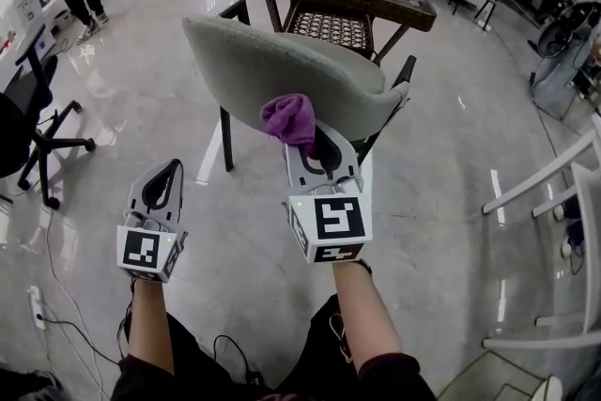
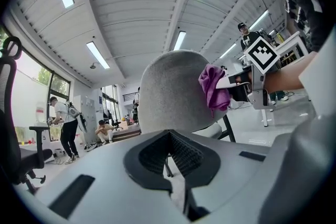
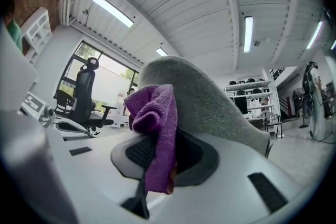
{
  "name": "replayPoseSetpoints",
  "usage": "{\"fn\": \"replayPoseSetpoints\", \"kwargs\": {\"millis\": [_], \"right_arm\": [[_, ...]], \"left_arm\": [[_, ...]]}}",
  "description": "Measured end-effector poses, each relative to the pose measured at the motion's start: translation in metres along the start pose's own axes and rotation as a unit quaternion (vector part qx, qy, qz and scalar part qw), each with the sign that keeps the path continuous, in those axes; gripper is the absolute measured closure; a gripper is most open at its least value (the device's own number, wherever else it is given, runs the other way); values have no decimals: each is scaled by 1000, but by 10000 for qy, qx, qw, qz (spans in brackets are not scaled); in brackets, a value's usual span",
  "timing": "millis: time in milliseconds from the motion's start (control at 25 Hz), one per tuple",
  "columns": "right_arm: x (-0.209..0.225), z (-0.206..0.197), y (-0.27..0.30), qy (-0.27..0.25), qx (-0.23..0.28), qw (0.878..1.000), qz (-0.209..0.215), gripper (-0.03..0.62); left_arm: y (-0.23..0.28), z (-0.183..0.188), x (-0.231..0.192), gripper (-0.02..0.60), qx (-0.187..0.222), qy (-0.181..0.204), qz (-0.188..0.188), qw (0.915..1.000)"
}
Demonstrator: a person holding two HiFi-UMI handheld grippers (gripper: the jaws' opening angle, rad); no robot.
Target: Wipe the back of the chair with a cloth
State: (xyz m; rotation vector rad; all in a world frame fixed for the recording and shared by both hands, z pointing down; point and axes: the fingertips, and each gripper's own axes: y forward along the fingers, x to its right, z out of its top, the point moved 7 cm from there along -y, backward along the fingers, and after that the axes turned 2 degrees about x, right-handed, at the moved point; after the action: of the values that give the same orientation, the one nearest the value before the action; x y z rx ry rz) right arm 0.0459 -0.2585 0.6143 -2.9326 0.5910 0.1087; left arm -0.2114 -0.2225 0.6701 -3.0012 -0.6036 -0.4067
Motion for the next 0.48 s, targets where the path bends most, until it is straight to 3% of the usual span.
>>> {"fn": "replayPoseSetpoints", "kwargs": {"millis": [280,480], "right_arm": [[73,-17,-33,79,-87,9985,-530,503],[129,-32,-45,31,-255,9952,-949,502]], "left_arm": [[17,-2,28,572,-143,102,-181,9997],[29,-1,56,572,-226,384,-455,9980]]}}
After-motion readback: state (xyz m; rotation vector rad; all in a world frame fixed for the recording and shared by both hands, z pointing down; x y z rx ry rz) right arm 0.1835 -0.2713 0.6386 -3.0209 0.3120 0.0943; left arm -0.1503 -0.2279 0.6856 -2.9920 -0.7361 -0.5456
